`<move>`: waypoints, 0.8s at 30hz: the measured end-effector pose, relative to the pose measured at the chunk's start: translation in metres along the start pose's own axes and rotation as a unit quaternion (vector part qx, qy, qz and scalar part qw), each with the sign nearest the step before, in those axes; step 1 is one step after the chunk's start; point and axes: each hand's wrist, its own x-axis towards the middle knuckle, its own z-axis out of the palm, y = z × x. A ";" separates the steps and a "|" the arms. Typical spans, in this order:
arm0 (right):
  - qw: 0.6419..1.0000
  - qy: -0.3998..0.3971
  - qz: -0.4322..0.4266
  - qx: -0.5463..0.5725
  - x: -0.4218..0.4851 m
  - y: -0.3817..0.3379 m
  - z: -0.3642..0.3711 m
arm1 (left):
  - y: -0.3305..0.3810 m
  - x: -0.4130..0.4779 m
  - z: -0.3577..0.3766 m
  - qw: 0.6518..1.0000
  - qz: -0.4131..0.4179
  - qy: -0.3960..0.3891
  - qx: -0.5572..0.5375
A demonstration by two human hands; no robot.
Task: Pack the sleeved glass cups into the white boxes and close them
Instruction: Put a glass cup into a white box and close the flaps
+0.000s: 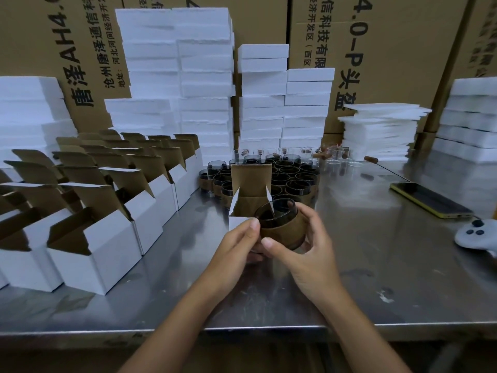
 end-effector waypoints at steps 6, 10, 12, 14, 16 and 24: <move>1.000 -0.008 -0.007 -0.006 0.000 0.001 -0.001 | 0.001 -0.001 0.000 1.000 0.021 0.010 -0.006; 0.999 -0.016 -0.013 -0.041 -0.001 0.003 -0.001 | 0.003 -0.002 0.001 0.999 0.043 0.015 -0.007; 0.998 -0.013 -0.022 -0.051 -0.001 0.003 0.000 | 0.004 -0.002 0.001 0.998 0.052 0.029 0.000; 0.998 -0.003 -0.031 -0.050 0.000 0.003 0.001 | 0.005 -0.002 0.001 0.997 0.067 0.033 -0.009; 0.999 -0.002 -0.034 -0.042 0.000 0.001 0.001 | 0.007 -0.002 0.002 0.996 0.081 0.036 -0.012; 1.000 -0.004 -0.021 -0.021 -0.001 -0.003 0.002 | 0.006 -0.003 0.001 0.995 0.084 0.053 0.010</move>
